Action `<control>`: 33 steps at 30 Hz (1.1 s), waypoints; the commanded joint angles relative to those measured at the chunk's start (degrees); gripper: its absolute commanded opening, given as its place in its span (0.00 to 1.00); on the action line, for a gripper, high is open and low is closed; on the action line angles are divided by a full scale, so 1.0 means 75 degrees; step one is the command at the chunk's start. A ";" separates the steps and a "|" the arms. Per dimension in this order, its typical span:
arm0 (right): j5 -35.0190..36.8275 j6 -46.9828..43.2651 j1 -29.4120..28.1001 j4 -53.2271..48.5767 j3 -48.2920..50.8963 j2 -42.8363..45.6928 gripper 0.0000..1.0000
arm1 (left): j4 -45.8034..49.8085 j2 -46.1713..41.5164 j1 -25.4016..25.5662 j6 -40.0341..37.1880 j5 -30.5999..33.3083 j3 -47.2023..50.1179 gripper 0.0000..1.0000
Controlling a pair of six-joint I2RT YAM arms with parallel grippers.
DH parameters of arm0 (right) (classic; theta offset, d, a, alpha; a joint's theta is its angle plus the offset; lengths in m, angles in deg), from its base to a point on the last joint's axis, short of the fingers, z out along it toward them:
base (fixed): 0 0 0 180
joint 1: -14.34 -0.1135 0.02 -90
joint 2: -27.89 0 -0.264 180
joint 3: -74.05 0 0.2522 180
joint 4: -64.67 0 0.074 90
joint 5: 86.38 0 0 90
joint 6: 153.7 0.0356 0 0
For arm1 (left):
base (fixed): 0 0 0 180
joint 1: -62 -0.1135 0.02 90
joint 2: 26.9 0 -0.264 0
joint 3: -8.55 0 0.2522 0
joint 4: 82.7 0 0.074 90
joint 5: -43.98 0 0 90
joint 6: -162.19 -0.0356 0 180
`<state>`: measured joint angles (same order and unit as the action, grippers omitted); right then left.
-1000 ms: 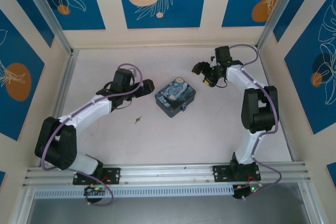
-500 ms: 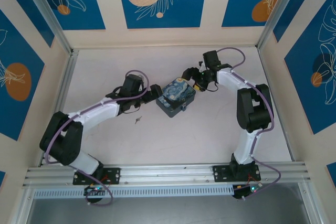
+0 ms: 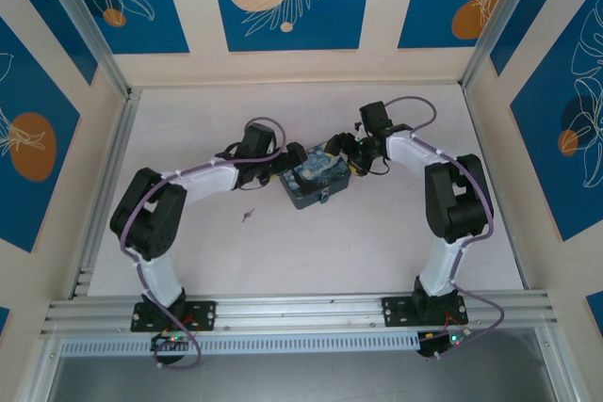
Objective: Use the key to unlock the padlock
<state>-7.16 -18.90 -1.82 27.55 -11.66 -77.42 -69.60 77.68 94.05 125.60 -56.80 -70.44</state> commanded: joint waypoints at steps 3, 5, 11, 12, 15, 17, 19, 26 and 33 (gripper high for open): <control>-0.0396 0.0524 -0.0180 0.0330 0.0225 0.0337 0.78 | -0.0039 0.0571 -0.0093 -0.0312 -0.0531 -0.0910 1.00; -0.0436 0.0622 -0.0216 0.0422 0.0284 0.0316 0.78 | 0.0018 0.0762 -0.0179 -0.0356 -0.0597 -0.1123 1.00; -0.0554 0.0841 -0.0361 0.0708 0.0426 0.0295 0.83 | 0.0077 0.1084 -0.0414 -0.0420 -0.0685 -0.1454 1.00; -0.0534 0.0864 -0.0359 0.0720 0.0420 0.0296 0.83 | 0.0077 0.1123 -0.0429 -0.0435 -0.0714 -0.1501 1.00; -0.0450 0.0891 -0.0345 0.0715 0.0414 0.0301 0.85 | 0.0136 0.1217 -0.0493 -0.0542 -0.0729 -0.1623 1.00; -0.0405 0.0889 -0.0314 0.0746 0.0409 0.0340 0.85 | 0.0145 0.1308 -0.0555 -0.0625 -0.0835 -0.1741 1.00; -0.0301 0.0868 -0.0307 0.0747 0.0423 0.0425 0.89 | 0.0142 0.1361 -0.0645 -0.0670 -0.0960 -0.1837 1.00; 0.1320 0.0841 -0.0216 0.0036 0.0569 0.1388 0.99 | 0.0421 0.0346 -0.1041 -0.1292 -0.0752 -0.1405 1.00; 0.0316 0.0546 0.0255 0.0476 0.1212 0.2154 0.99 | 0.2720 -0.1049 -0.1377 -0.2125 0.0172 -0.1173 1.00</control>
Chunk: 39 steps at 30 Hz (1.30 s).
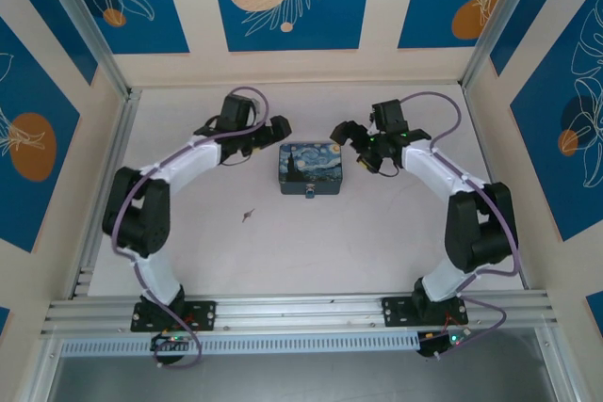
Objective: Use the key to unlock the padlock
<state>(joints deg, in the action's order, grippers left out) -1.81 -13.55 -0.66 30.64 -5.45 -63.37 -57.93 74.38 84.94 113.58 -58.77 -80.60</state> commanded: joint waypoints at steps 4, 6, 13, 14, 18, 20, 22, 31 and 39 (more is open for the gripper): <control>-0.0993 -0.0196 -0.0027 0.0377 0.0849 0.0797 0.98 | 0.2283 -0.1203 -0.0328 -0.1013 0.0635 0.0674 1.00; -0.1256 -0.0224 -0.0189 0.0403 0.1001 0.0944 0.94 | 0.3206 -0.1243 -0.0328 -0.1421 0.0781 0.0610 1.00; -0.1444 0.0148 -0.0947 0.0687 0.1648 0.1347 0.89 | 0.4879 -0.1039 0.0115 -0.2526 0.1602 0.0793 1.00; -0.1515 0.0241 -0.1026 0.0800 0.1733 0.1361 0.88 | 0.4967 -0.0996 0.0209 -0.2564 0.1726 0.0842 1.00; -0.1596 0.0390 -0.1230 0.0989 0.1874 0.1323 0.86 | 0.5067 -0.0779 0.0577 -0.2530 0.1932 0.0988 0.92; -0.1588 0.0394 -0.1246 0.0992 0.1854 0.1249 0.85 | 0.5190 -0.0517 0.0791 -0.2585 0.2154 0.0896 0.84; -0.1607 0.0375 -0.1247 0.1012 0.1818 0.1153 0.84 | 0.5265 -0.0230 0.0995 -0.2667 0.2271 0.0820 0.76; -0.1532 0.0414 -0.1257 0.1051 0.1745 0.1041 0.84 | 0.5208 0.0494 0.1190 -0.2817 0.2561 0.0682 0.67; -0.1412 0.0462 -0.1257 0.0958 0.1701 0.1031 0.84 | 0.4933 0.0804 0.1186 -0.2895 0.2372 0.0707 0.58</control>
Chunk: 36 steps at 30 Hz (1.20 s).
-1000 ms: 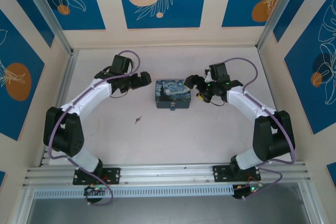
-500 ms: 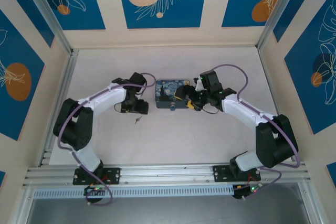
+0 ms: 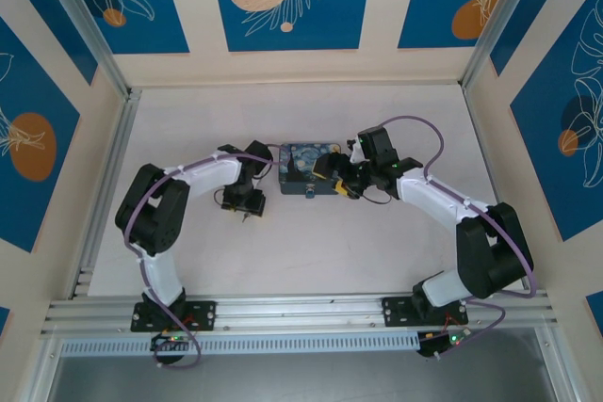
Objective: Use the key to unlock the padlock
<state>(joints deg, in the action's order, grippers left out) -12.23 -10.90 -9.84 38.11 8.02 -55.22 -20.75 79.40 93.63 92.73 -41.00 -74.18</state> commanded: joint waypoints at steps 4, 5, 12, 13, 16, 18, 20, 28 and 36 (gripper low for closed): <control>0.0016 0.0132 -0.0033 -0.0041 -0.0097 -0.0069 0.84 | -0.0125 0.0153 0.0037 -0.0119 -0.0103 -0.0035 0.52; 0.0028 0.0143 -0.0039 -0.0039 -0.0097 -0.0069 0.84 | -0.0142 0.0159 0.0046 -0.0117 -0.0122 -0.0005 0.51; 0.0075 0.0174 -0.0035 -0.0018 -0.0156 -0.0155 0.84 | -0.0248 -0.0077 0.0153 0.0055 -0.0294 0.0328 0.45; 0.0081 0.0182 -0.0033 0.0015 -0.0156 -0.0179 0.84 | -0.0247 -0.0126 0.0190 0.0090 -0.0300 0.0376 0.45; 0.0064 0.0229 -0.0054 0.0099 -0.0145 -0.0241 0.83 | -0.0249 -0.0234 0.0246 0.0166 -0.0320 0.0501 0.44; 0.0062 0.0261 -0.0068 0.0121 -0.0144 -0.0262 0.83 | -0.0260 -0.0281 0.0280 0.0208 -0.0297 0.0566 0.43; 0.0066 0.0264 -0.0080 0.0145 -0.0144 -0.0275 0.83 | -0.0258 -0.0304 0.0289 0.0250 -0.0265 0.0607 0.40; 0.0097 0.0267 -0.0083 0.0127 -0.0117 -0.0206 0.83 | -0.0272 -0.0287 0.0323 0.0332 -0.0284 0.0644 0.27; 0.0122 0.0249 -0.0045 0.0080 -0.0132 -0.0094 0.83 | -0.0342 -0.0332 0.0320 0.0379 -0.0462 0.0590 0.06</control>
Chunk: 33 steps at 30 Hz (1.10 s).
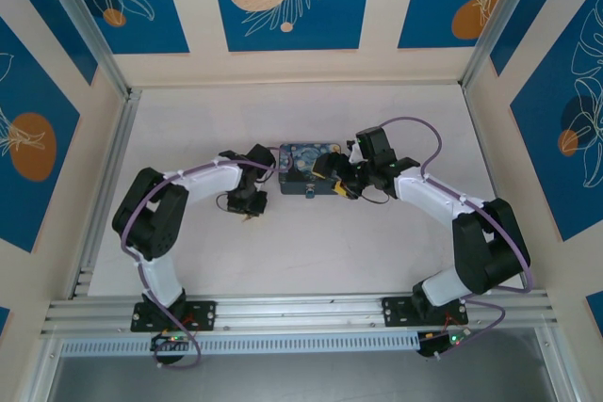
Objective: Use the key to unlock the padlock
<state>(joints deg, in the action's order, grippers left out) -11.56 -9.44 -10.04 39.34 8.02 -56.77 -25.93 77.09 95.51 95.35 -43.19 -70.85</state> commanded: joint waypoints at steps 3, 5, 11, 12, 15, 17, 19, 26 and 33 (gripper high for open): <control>0.0029 0.0041 -0.0006 -0.0115 -0.0132 0.0167 0.83 | 0.0383 -0.0179 0.0089 0.0068 -0.0267 0.0028 0.00; 0.0040 0.0025 0.0016 -0.0145 -0.0120 0.0219 0.83 | 0.0412 -0.0369 0.0086 0.0111 -0.0360 -0.0092 0.00; 0.0039 -0.0021 0.0040 -0.0191 -0.0120 0.0327 0.83 | 0.0448 -0.0989 0.0085 0.0294 -0.0716 -0.0563 0.00; 0.0053 -0.0038 0.0036 -0.0191 -0.0116 0.0350 0.83 | 0.0422 -0.1080 0.0089 0.0346 -0.0798 -0.0637 0.00; 0.0053 -0.0125 0.0037 -0.0191 -0.0091 0.0419 0.83 | 0.0276 -0.1367 0.0086 0.0545 -0.1074 -0.0856 0.00; 0.0098 -0.0214 0.0033 -0.0180 -0.0045 0.0483 0.83 | 0.0165 -0.1510 0.0082 0.0669 -0.1215 -0.1009 0.00; 0.0138 -0.0215 0.0046 -0.0202 0.0013 0.0531 0.83 | 0.0189 -0.1571 0.0086 0.0697 -0.1151 -0.1161 0.00; 0.0206 -0.0157 0.0051 -0.0272 0.0164 0.0738 0.83 | 0.0737 -0.1513 0.0081 0.0341 0.0038 -0.0811 0.35; 0.0164 -0.0155 0.0039 -0.0215 0.0219 0.0701 0.83 | 0.0220 -0.1463 0.0088 0.0127 0.0133 0.0484 0.37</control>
<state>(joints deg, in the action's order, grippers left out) -10.11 -9.92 -9.91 38.29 8.72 -52.35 -23.97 65.90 95.56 98.12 -43.76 -69.48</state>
